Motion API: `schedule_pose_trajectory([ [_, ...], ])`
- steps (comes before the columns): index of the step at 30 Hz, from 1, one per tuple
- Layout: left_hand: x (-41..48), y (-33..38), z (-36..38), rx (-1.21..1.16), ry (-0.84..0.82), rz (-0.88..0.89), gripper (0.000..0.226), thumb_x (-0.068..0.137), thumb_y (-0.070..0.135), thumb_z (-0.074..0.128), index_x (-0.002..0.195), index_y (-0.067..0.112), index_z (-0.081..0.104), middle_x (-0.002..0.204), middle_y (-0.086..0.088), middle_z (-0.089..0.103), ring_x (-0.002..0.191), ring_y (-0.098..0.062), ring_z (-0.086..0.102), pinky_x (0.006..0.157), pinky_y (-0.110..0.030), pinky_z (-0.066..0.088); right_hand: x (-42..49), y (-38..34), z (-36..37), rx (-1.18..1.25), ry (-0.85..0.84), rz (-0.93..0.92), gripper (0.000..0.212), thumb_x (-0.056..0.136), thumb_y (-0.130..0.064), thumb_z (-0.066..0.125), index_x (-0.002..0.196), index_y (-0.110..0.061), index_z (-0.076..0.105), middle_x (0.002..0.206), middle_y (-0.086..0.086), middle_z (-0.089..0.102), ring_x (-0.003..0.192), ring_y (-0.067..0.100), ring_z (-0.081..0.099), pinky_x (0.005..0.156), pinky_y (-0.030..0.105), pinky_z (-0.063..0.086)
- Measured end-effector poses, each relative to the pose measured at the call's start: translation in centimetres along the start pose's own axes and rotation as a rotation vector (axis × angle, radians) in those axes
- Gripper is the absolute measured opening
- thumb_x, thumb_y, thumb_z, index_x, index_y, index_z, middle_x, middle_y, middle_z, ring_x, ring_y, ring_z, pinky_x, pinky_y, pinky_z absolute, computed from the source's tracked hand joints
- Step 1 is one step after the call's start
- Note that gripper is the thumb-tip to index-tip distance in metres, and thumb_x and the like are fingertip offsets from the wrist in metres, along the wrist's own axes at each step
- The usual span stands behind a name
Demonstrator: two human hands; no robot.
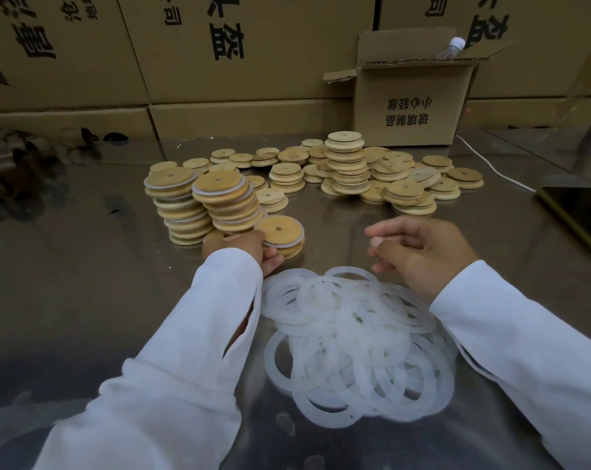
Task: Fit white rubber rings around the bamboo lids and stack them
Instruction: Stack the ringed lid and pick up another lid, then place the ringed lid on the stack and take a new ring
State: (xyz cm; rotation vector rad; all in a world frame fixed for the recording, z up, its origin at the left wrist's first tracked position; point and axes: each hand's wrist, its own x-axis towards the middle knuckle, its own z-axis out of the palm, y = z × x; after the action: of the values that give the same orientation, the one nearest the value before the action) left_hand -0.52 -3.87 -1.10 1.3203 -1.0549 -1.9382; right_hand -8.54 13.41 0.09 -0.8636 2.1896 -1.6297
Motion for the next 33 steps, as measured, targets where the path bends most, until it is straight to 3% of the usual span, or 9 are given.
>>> schedule_pose_trajectory([
  [3,-0.2,0.2,0.2,-0.109,-0.02,-0.044,0.032,0.093,0.005,0.048,0.125,0.002,0.048,0.103,-0.015,0.056,0.101,-0.021,0.059,0.054,-0.026,0.048,0.0,0.1,0.0,-0.009,0.001,-0.003,0.022,0.085,-0.01,0.06,0.076,-0.029,0.065,0.075,0.0,0.068,0.055,0.004,0.064,0.075,0.032,0.054],
  [7,-0.8,0.2,0.2,-0.151,-0.124,-0.062,0.039,0.098,0.008,0.036,0.136,-0.001,0.035,0.14,-0.019,0.043,0.129,-0.026,0.044,0.091,-0.032,0.043,0.0,0.1,0.0,-0.008,-0.001,-0.002,0.022,0.085,-0.01,0.06,0.076,-0.029,0.065,0.075,0.001,0.068,0.055,0.004,0.064,0.074,0.032,0.054],
  [10,-1.3,0.1,0.4,-0.042,-0.075,-0.026,0.035,0.095,0.005,0.044,0.13,0.004,0.043,0.117,-0.019,0.057,0.101,-0.021,0.061,0.078,-0.032,0.047,0.1,0.1,0.0,-0.013,-0.005,-0.002,0.022,0.086,-0.01,0.06,0.076,-0.029,0.065,0.074,-0.001,0.068,0.055,0.003,0.064,0.072,0.03,0.053],
  [13,-2.0,0.3,0.7,0.027,-0.011,-0.011,0.003,0.091,0.003,0.051,0.092,0.001,0.05,0.073,-0.011,0.049,0.062,-0.015,0.051,0.068,-0.033,0.05,0.1,0.1,0.0,-0.017,-0.006,-0.002,0.022,0.086,-0.009,0.06,0.077,-0.028,0.065,0.074,-0.001,0.068,0.054,0.002,0.063,0.071,0.027,0.053],
  [15,-2.2,0.4,0.4,0.061,0.002,-0.01,0.01,0.09,0.006,0.054,0.083,0.004,0.047,0.075,-0.011,0.047,0.066,-0.017,0.052,0.071,-0.037,0.049,0.1,0.1,0.0,-0.02,-0.008,0.0,0.021,0.086,-0.009,0.06,0.077,-0.028,0.065,0.074,-0.001,0.068,0.054,0.002,0.063,0.07,0.026,0.052],
  [19,-2.4,0.9,-0.2,0.06,-0.064,-0.043,0.032,0.09,0.016,0.055,0.12,0.008,0.048,0.122,-0.015,0.051,0.091,-0.025,0.057,0.071,-0.043,0.049,0.1,0.2,0.0,-0.019,-0.013,0.002,0.021,0.086,-0.009,0.06,0.077,-0.028,0.065,0.073,-0.002,0.068,0.054,0.002,0.064,0.069,0.025,0.052],
  [23,-2.7,0.8,0.1,0.031,-0.087,-0.018,0.042,0.09,0.016,0.056,0.129,0.009,0.041,0.131,-0.016,0.046,0.092,-0.028,0.058,0.071,-0.044,0.049,0.2,0.4,0.0,-0.034,-0.008,-0.007,0.022,0.085,-0.01,0.06,0.076,-0.029,0.066,0.072,-0.002,0.068,0.054,0.004,0.064,0.071,0.029,0.053],
  [29,-3.1,0.7,0.5,0.049,-0.099,0.059,0.008,0.092,0.014,0.051,0.094,0.007,0.048,0.085,-0.008,0.053,0.058,-0.017,0.055,0.051,-0.034,0.051,1.7,1.1,-0.7,-0.038,0.026,0.022,0.019,0.085,-0.01,0.06,0.078,-0.027,0.066,0.073,-0.002,0.068,0.052,0.004,0.063,0.072,0.027,0.05],
  [33,-3.6,0.2,0.9,0.13,-0.177,0.241,0.013,0.092,0.009,0.049,0.08,0.012,0.052,0.064,-0.003,0.052,0.03,-0.005,0.048,0.035,-0.016,0.041,5.4,1.5,-2.2,-0.036,0.186,0.097,0.015,0.085,-0.009,0.058,0.085,-0.021,0.067,0.073,0.001,0.066,0.059,0.008,0.059,0.067,0.02,0.043],
])
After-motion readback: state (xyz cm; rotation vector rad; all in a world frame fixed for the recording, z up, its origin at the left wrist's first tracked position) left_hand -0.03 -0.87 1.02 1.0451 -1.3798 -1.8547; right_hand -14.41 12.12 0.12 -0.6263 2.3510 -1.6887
